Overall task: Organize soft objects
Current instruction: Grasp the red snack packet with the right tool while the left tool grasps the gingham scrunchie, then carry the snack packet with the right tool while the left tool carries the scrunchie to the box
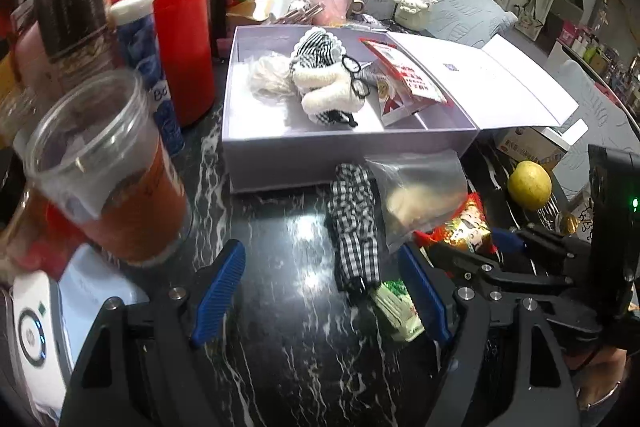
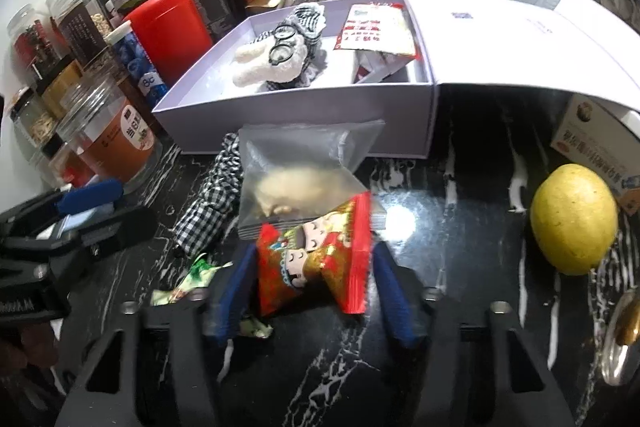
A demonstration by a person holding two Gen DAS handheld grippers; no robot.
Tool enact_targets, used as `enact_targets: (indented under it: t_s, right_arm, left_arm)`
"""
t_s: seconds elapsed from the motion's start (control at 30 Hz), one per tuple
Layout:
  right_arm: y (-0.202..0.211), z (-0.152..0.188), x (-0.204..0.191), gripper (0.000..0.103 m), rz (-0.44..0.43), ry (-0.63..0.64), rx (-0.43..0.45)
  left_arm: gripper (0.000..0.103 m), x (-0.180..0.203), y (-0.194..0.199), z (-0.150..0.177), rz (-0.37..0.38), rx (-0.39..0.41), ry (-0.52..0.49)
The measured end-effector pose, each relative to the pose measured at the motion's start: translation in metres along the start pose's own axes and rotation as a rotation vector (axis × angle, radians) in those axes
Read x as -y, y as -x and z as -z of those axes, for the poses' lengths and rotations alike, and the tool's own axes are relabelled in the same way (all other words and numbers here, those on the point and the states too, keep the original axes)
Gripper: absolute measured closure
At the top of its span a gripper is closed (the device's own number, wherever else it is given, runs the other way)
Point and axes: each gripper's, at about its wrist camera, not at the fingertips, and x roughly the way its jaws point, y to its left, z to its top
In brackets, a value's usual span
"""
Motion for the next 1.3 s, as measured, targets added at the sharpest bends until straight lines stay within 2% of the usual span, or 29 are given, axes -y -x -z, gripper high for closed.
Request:
enact_targets:
  t_s: [0.07, 0.23, 0.37, 0.53, 0.8, 0.9, 0.93, 0.97, 1.03, 1.13, 1.3]
  right_arm:
    - [0.001, 0.001, 0.001, 0.062, -0.002, -0.003, 0.004]
    - [0.011, 0.006, 0.009, 0.062, -0.014, -0.039, 0.021]
    - [0.02, 0.012, 0.021, 0.062, 0.013, -0.072, 0.027]
    - [0.028, 0.017, 0.033, 0.062, 0.028, -0.106, 0.037]
    - [0.028, 0.017, 0.039, 0.062, 0.041, -0.12, 0.036]
    - [0.029, 0.017, 0.039, 0.062, 0.045, -0.117, 0.04]
    - [0.029, 0.017, 0.038, 0.062, 0.048, -0.117, 0.042]
    - [0.029, 0.016, 0.038, 0.062, 0.05, -0.117, 0.043]
    - [0.03, 0.017, 0.038, 0.062, 0.052, -0.118, 0.042]
    - [0.029, 0.017, 0.039, 0.062, 0.047, -0.127, 0.038]
    - [0.033, 0.022, 0.037, 0.062, 0.046, -0.13, 0.048]
  left_arm:
    - [0.024, 0.001, -0.001, -0.003, 0.014, 0.005, -0.012]
    - [0.024, 0.005, -0.016, -0.01, 0.052, -0.015, -0.031]
    - [0.024, 0.01, -0.03, -0.011, 0.074, -0.043, -0.037]
    - [0.026, 0.014, -0.045, -0.01, 0.055, -0.051, -0.054]
    - [0.042, 0.009, -0.056, -0.009, 0.038, -0.089, -0.053]
    - [0.054, 0.01, -0.058, -0.009, 0.015, -0.083, -0.08]
    - [0.059, 0.01, -0.058, -0.009, 0.02, -0.077, -0.087]
    - [0.07, 0.012, -0.059, -0.009, 0.016, -0.074, -0.099]
    - [0.081, 0.013, -0.059, -0.009, 0.023, -0.07, -0.114]
    - [0.084, 0.013, -0.056, -0.008, 0.042, -0.061, -0.112]
    - [0.085, 0.016, -0.038, -0.003, 0.03, -0.024, -0.123]
